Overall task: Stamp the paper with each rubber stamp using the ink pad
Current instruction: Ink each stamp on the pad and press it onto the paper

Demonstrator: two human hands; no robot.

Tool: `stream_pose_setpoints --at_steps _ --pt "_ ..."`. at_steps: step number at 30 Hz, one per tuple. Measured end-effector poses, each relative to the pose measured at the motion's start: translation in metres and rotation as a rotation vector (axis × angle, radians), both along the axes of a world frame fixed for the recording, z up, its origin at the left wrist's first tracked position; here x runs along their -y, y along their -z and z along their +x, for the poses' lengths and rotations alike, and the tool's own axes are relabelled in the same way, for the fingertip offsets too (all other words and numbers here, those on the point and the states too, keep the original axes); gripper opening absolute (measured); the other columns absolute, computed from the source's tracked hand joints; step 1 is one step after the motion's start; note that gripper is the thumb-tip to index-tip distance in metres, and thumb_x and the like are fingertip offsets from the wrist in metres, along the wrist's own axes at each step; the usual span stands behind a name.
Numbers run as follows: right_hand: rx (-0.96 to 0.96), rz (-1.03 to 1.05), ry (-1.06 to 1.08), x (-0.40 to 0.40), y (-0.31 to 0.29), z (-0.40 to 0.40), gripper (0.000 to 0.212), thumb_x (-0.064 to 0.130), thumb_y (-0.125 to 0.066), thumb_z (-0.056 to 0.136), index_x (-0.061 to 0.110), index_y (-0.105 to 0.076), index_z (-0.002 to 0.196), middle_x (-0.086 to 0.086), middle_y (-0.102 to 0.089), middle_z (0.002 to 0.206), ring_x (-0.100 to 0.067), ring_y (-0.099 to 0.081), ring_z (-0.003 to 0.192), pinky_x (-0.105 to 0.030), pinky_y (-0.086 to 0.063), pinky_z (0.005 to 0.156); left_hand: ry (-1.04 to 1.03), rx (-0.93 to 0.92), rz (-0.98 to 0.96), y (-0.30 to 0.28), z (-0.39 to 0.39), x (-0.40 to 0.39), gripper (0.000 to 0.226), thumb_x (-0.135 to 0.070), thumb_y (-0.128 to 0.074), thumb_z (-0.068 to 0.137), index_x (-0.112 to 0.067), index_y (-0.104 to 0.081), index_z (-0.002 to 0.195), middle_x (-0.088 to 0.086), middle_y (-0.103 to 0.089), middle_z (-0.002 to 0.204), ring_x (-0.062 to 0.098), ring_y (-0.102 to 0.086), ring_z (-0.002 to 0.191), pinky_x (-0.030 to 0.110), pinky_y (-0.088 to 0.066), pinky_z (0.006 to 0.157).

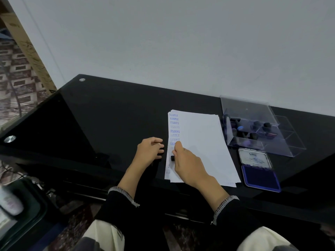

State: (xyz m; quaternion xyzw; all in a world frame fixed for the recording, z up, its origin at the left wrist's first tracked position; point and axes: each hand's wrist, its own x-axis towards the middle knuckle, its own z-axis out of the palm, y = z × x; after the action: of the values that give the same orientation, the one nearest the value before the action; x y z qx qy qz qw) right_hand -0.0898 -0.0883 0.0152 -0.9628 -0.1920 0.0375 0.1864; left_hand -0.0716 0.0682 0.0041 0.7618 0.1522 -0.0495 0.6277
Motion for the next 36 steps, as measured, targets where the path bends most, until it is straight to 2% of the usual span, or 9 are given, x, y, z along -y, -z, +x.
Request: stream_pose_setpoints --at_steps 6,10,15,18,23,27,32,34,36 --pt "-0.009 -0.013 0.003 0.001 -0.001 -0.004 0.009 0.029 -0.028 0.104 0.024 -0.024 0.097 0.002 -0.054 0.09 -0.013 -0.042 0.058 -0.028 -0.037 0.054 -0.072 0.016 -0.16 0.004 -0.005 -0.004 0.02 -0.013 -0.049 0.099 -0.013 -0.063 0.114 0.007 -0.072 0.102 0.013 -0.072 0.088 0.028 -0.059 0.072" --pt "-0.026 -0.051 -0.018 -0.002 -0.01 0.006 0.009 0.026 -0.029 0.104 0.021 -0.026 0.096 -0.001 -0.053 0.086 -0.013 -0.041 0.054 -0.026 -0.026 0.047 -0.084 0.107 -0.093 0.01 -0.009 0.0 0.019 -0.016 -0.05 0.099 -0.015 -0.065 0.11 0.003 -0.072 0.098 0.01 -0.071 0.084 0.023 -0.057 0.066" --pt "-0.011 -0.026 -0.001 -0.001 -0.004 -0.001 0.009 0.028 -0.029 0.103 0.024 -0.024 0.096 0.003 -0.053 0.088 -0.012 -0.041 0.055 -0.025 -0.03 0.048 -0.175 0.349 0.066 0.019 -0.022 0.013 0.02 -0.012 -0.048 0.099 -0.02 -0.064 0.106 -0.009 -0.069 0.097 0.001 -0.066 0.092 0.024 -0.057 0.07" --pt "-0.007 -0.027 -0.006 0.0 -0.001 -0.004 0.009 0.029 -0.028 0.103 0.025 -0.023 0.097 0.004 -0.054 0.091 -0.011 -0.041 0.056 -0.022 -0.028 0.048 -0.177 0.444 0.21 0.025 -0.025 0.015 0.023 -0.012 -0.049 0.097 -0.024 -0.063 0.11 -0.014 -0.065 0.106 -0.004 -0.058 0.103 0.019 -0.049 0.087" --pt "0.01 -0.045 0.002 -0.003 -0.004 0.003 0.01 0.029 -0.028 0.104 0.023 -0.024 0.096 0.002 -0.053 0.088 -0.012 -0.041 0.054 -0.026 -0.029 0.049 -0.095 0.404 0.486 0.033 -0.022 0.015 0.032 -0.022 -0.045 0.1 -0.023 -0.054 0.131 -0.009 -0.05 0.14 0.005 -0.025 0.142 0.032 -0.022 0.117" --pt "0.024 -0.035 -0.001 -0.001 -0.003 -0.004 0.008 0.029 -0.026 0.104 0.023 -0.025 0.099 0.004 -0.05 0.084 -0.011 -0.039 0.054 -0.024 -0.028 0.047 0.011 0.407 0.79 0.038 -0.017 0.018 0.04 -0.024 -0.038 0.102 -0.018 -0.047 0.14 -0.004 -0.034 0.154 0.012 -0.002 0.149 0.034 0.003 0.12" --pt "0.02 -0.043 -0.008 -0.001 -0.006 -0.001 0.009 0.028 -0.027 0.104 0.022 -0.024 0.097 0.003 -0.049 0.083 -0.012 -0.038 0.053 -0.025 -0.025 0.047 0.056 0.401 0.776 0.038 -0.019 0.017 0.04 -0.02 -0.039 0.101 -0.021 -0.048 0.139 -0.005 -0.035 0.154 0.01 -0.004 0.149 0.031 0.001 0.119" --pt "0.012 -0.048 -0.018 -0.002 -0.009 0.005 0.009 0.027 -0.027 0.103 0.02 -0.028 0.098 0.002 -0.05 0.08 -0.012 -0.038 0.052 -0.026 -0.024 0.046 0.168 0.379 0.669 0.032 -0.02 0.014 0.044 -0.018 -0.043 0.094 -0.028 -0.049 0.137 -0.01 -0.036 0.153 0.007 -0.007 0.148 0.03 0.003 0.118" --pt "-0.002 -0.044 -0.025 -0.001 -0.009 0.007 0.008 0.025 -0.028 0.103 0.018 -0.031 0.101 0.0 -0.054 0.081 -0.012 -0.04 0.053 -0.026 -0.025 0.046 0.326 0.336 0.639 0.027 -0.02 0.008 0.057 -0.031 -0.041 0.084 -0.033 -0.044 0.141 -0.014 -0.029 0.155 0.006 -0.002 0.148 0.034 0.007 0.119"
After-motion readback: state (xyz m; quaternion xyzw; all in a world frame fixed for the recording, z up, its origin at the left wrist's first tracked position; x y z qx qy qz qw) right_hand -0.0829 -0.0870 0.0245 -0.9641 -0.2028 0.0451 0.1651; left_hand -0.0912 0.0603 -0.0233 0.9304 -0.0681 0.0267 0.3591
